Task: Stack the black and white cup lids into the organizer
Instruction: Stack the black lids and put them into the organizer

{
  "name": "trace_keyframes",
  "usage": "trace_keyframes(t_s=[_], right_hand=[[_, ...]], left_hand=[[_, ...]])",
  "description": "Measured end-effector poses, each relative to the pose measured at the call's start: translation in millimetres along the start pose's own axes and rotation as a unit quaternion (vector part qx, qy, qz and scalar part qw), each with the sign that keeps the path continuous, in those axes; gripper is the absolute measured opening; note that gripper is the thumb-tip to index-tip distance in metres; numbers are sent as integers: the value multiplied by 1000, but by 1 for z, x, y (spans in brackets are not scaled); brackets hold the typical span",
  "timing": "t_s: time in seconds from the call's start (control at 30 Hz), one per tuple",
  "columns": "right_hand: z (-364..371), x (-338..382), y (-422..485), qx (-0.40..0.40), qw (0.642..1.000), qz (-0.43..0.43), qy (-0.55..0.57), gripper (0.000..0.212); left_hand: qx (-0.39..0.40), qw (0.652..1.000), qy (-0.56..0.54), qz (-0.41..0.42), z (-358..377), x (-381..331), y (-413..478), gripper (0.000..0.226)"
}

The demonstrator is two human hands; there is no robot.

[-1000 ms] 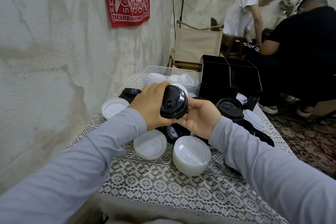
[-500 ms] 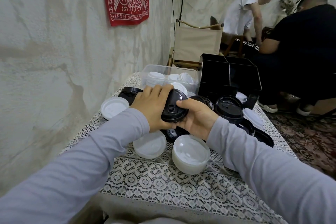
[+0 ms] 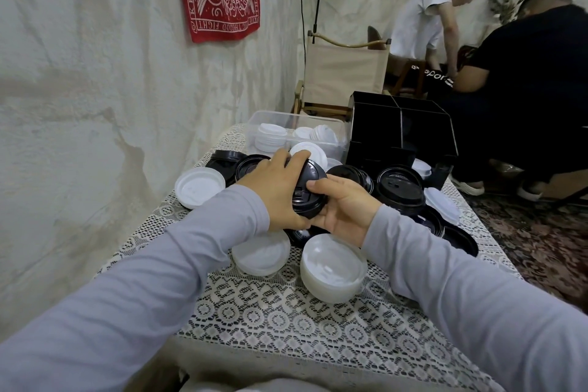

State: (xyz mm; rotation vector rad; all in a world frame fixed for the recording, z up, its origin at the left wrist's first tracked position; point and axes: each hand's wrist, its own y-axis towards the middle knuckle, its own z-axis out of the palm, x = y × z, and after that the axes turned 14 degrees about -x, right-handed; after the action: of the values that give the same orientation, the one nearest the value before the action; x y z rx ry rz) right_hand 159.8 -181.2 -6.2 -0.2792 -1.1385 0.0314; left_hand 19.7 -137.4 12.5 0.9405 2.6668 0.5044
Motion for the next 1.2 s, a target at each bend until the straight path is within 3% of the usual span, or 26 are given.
trace_keyframes(t_s=[0.33,0.43,0.47,0.5,0.53,0.57,0.6,0.67,0.7,0.73,0.9,1.03,1.2], right_hand=[[2,8,-4,9,999,18,-38,13],[-1,21,2,-79,981,-71,-160,18],[-7,27,7,-133,941,-158,-270,25],[-15,34,12,-171,858,-255,-412,35],[-22,39,16,-175,751,-327,-546,43],[-28,43,18,-153,651,-368,-646,49],[-33,46,19,-120,573,-380,-716,55],[-41,46,25,-62,467,-359,-805,66],[-43,43,30,-49,439,-337,-832,70],[-44,42,33,-41,425,-317,-847,74],[-43,39,44,-25,439,-267,-858,83],[-39,41,46,-13,421,-226,-878,89],[-40,45,45,-41,458,-228,-858,89]], left_hand=[[14,1000,28,-5,3,0,2,102],[20,999,18,-18,1,2,0,104],[21,999,21,-23,1,3,-1,103],[22,999,24,-26,0,4,-2,102],[22,999,29,-26,0,4,-2,101],[23,999,33,-25,0,4,-2,100],[24,999,37,-23,0,3,-2,100],[26,999,43,-19,1,1,-2,101],[27,998,45,-18,2,0,-2,101],[28,998,46,-17,2,-1,-2,102],[40,998,52,-19,4,-2,-2,104],[42,997,56,-19,5,0,-3,103],[39,998,56,-17,4,3,-3,104]])
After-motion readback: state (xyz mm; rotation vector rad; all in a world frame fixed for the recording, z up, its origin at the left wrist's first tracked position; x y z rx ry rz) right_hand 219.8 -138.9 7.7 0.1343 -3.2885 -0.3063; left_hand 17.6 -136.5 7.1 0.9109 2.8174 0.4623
